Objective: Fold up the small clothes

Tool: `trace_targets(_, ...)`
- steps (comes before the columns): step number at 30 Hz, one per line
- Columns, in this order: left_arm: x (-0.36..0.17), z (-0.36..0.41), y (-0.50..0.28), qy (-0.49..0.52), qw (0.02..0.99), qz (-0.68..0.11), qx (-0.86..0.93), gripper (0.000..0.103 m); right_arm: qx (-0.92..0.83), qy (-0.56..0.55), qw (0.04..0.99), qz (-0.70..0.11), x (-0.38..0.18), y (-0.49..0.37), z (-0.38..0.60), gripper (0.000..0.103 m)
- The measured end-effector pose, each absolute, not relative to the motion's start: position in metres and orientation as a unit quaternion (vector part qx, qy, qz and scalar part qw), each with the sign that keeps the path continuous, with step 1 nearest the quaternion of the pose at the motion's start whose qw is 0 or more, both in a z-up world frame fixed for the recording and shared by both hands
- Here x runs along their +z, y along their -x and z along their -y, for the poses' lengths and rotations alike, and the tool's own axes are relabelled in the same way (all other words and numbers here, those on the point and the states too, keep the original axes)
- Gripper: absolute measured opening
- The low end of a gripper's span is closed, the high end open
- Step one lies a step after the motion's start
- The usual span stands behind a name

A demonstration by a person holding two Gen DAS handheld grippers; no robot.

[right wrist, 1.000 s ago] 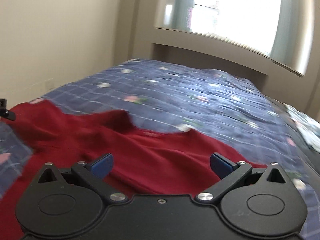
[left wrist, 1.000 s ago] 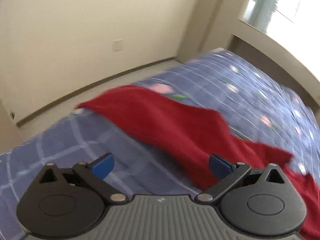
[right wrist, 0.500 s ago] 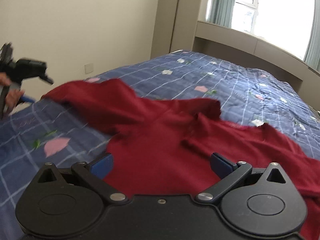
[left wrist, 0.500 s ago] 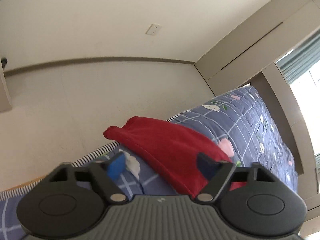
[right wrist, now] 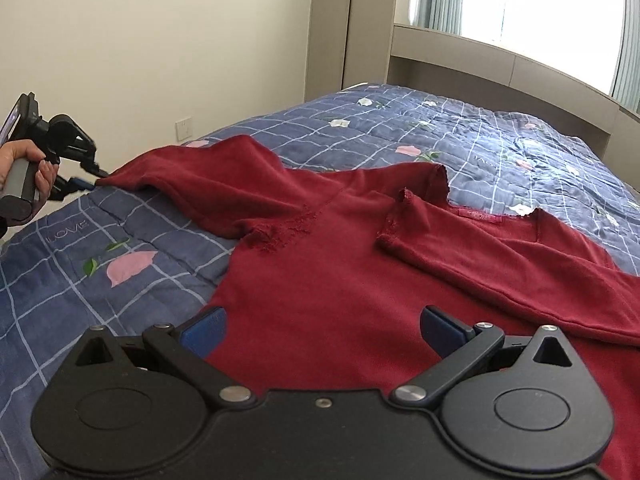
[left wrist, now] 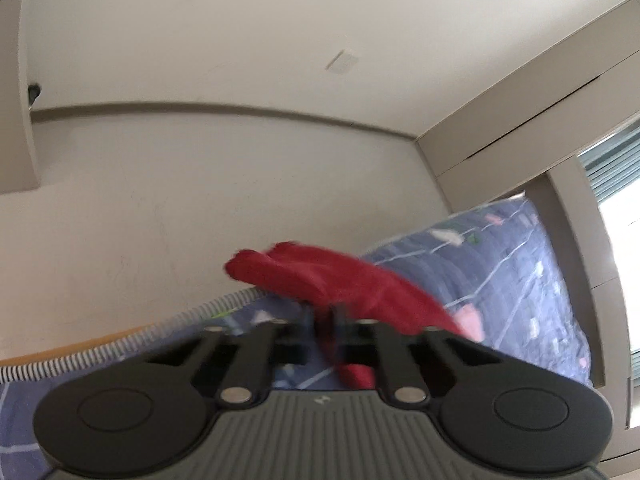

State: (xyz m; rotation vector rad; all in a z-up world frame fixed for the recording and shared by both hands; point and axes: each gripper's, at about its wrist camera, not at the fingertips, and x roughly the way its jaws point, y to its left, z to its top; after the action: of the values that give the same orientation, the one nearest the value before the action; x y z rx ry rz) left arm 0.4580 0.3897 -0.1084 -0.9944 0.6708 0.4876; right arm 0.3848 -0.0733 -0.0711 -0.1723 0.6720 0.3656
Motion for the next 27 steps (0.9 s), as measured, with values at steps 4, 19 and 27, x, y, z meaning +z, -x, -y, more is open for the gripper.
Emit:
trace_targets(4, -0.072, -0.374, -0.460, 0.431, 0.836, -0.256, 0.225, 0.005, 0.179, 0.075, 0.927, -0.322, -0.067, -0.383, 0.081, 0.102)
trace_targets(19, 0.074, -0.147, -0.495, 0.199, 0.963, -0.158, -0.092, 0.005, 0.103, 0.050, 0.949, -0.295, -0.048, -0.380, 0.169, 0.102)
trace_targets(27, 0.027, -0.002, -0.493, 0.044, 0.948, -0.226, -0.218, 0.005, 0.016, 0.031, 0.953, -0.301, -0.052, -0.366, 0.255, 0.102)
